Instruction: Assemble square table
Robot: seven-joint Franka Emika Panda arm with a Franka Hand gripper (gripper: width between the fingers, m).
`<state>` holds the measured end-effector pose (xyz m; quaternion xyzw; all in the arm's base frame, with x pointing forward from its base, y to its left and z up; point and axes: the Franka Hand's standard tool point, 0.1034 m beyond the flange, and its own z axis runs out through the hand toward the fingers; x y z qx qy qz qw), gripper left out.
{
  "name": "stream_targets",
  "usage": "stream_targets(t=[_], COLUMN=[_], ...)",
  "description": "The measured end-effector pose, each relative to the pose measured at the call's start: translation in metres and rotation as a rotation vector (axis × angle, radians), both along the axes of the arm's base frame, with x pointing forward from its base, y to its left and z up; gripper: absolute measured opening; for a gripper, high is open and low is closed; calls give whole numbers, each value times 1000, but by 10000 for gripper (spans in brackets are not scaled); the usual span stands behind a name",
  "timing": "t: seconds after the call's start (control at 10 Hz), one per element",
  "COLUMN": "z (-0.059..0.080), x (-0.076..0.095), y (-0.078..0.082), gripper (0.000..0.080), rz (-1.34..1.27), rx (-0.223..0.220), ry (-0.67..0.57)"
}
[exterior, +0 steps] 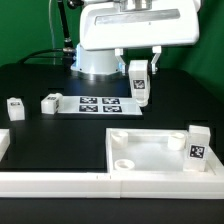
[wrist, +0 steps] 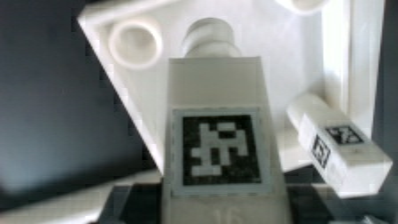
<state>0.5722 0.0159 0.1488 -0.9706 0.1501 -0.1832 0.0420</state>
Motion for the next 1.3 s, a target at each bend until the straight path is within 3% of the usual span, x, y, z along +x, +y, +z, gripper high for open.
stream_targets(t=[0.2,0.4,0.8,0.9,1.0,1.2,1.3], z=[7,5,-1,-3,1,3,1], x=[33,46,43,50,68,92,89], y=[4,7,4,-15,-24,-25,-25], gripper=[290,290,290,290,290,290,290], rz=[8,23,29,58,72,125,121], rx=[-37,-89,-99,-133,-148,-193,-190], ry=[-143,-296,-285,-272,-281,-321,-315])
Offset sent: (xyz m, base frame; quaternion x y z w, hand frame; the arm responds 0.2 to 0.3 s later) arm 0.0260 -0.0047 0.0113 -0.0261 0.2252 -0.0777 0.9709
